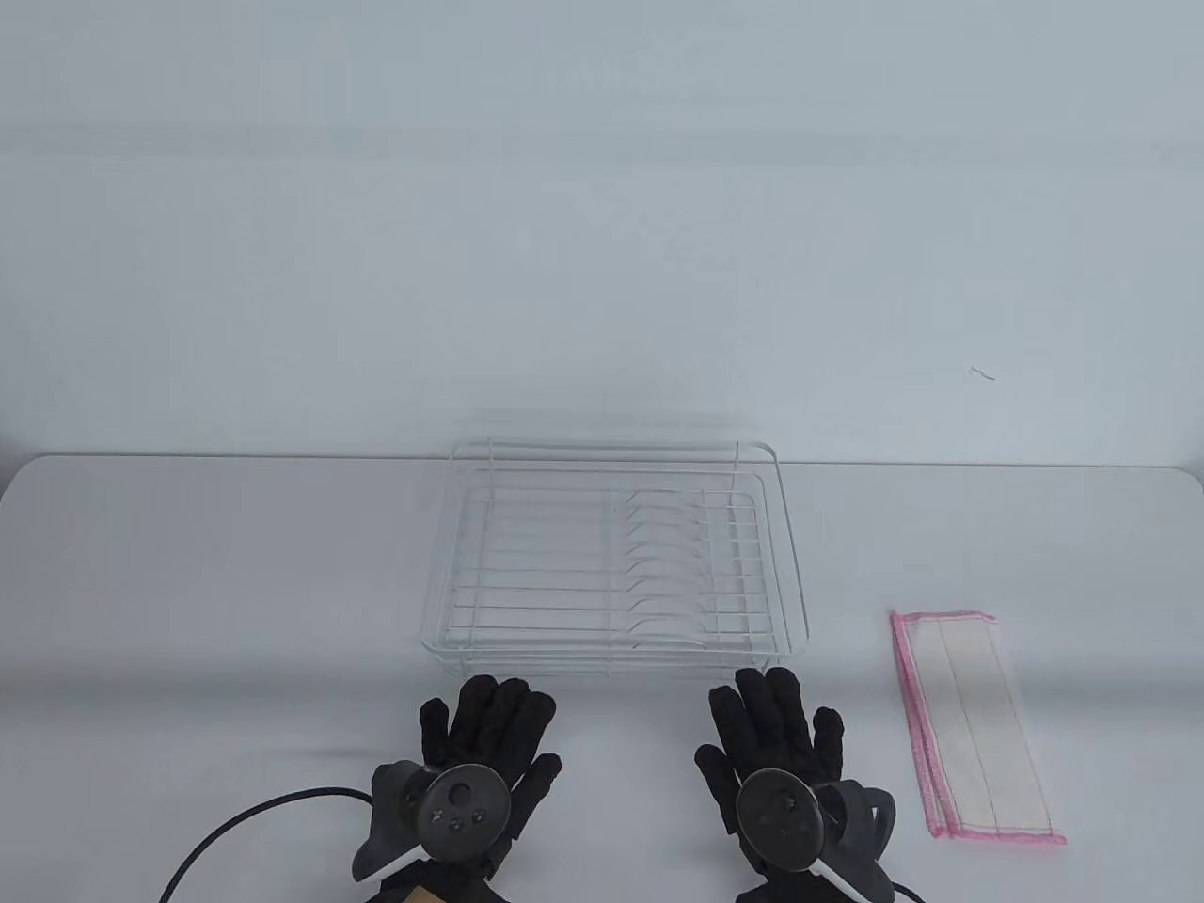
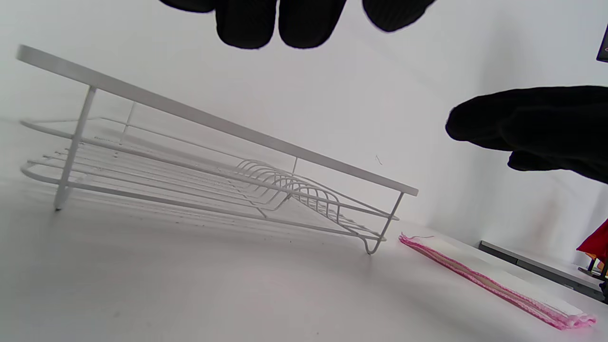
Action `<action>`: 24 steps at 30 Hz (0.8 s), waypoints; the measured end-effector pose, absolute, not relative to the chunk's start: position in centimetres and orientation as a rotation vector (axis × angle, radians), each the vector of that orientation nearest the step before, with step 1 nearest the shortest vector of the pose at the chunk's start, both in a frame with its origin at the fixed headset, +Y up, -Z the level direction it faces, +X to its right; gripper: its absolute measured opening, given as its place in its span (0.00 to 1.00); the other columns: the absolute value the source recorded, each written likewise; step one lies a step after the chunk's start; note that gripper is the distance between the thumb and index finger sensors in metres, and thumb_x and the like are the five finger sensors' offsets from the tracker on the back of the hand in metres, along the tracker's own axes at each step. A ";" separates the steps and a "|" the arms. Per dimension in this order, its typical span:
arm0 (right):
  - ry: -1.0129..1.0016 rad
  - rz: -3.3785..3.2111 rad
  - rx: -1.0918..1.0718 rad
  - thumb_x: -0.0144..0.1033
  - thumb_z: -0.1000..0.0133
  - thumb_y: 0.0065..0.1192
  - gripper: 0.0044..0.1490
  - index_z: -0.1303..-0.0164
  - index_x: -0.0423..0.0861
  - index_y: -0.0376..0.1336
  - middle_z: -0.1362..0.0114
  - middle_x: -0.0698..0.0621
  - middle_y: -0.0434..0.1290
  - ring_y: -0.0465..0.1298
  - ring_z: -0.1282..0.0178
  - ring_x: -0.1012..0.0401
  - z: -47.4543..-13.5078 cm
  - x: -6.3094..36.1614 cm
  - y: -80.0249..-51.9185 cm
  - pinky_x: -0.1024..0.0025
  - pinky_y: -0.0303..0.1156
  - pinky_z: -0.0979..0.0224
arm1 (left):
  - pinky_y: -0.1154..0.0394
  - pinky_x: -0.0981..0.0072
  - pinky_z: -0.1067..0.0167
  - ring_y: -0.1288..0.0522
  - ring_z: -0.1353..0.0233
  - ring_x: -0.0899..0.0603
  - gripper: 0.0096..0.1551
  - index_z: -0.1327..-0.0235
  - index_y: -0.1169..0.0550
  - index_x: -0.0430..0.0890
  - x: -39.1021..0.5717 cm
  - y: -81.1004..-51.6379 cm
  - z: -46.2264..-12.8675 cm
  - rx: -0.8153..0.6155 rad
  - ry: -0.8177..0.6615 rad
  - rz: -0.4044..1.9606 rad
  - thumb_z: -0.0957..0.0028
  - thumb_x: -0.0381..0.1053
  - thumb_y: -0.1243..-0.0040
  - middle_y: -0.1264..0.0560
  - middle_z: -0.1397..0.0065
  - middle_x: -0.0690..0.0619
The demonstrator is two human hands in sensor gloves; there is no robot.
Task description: Drape dish cloth over dish rack edge
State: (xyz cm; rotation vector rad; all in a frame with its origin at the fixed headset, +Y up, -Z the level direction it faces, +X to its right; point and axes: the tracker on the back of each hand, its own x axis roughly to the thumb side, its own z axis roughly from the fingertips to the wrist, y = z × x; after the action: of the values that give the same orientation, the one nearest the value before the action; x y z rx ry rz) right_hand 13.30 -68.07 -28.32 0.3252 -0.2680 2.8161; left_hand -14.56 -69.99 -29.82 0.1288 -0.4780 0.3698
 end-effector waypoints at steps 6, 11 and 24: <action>-0.251 2.811 0.335 0.49 0.31 0.43 0.38 0.14 0.45 0.46 0.09 0.42 0.44 0.42 0.09 0.43 -28.4 13.2 -68.2 0.29 0.36 0.21 | 0.58 0.16 0.37 0.50 0.19 0.20 0.34 0.18 0.38 0.37 -14.6 -70.0 -29.9 0.142 -0.474 0.378 0.34 0.53 0.57 0.42 0.17 0.28; -0.244 2.806 0.335 0.49 0.31 0.43 0.38 0.14 0.45 0.46 0.09 0.42 0.44 0.41 0.09 0.43 -28.4 13.3 -68.1 0.29 0.36 0.22 | 0.58 0.16 0.37 0.50 0.19 0.20 0.34 0.18 0.38 0.37 -14.5 -70.1 -30.0 0.131 -0.477 0.385 0.34 0.53 0.57 0.42 0.17 0.28; -0.243 2.795 0.337 0.49 0.31 0.43 0.38 0.14 0.45 0.46 0.09 0.42 0.44 0.42 0.09 0.43 -28.4 13.3 -68.2 0.29 0.36 0.22 | 0.58 0.16 0.37 0.50 0.19 0.20 0.34 0.18 0.38 0.37 -14.4 -70.1 -29.9 0.131 -0.479 0.391 0.34 0.53 0.57 0.42 0.17 0.28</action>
State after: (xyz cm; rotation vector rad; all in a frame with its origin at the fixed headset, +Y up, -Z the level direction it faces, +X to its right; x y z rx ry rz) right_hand 13.31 -68.24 -28.44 0.3368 -0.2429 2.7952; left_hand -14.38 -70.08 -29.89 0.1306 -0.4789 0.3911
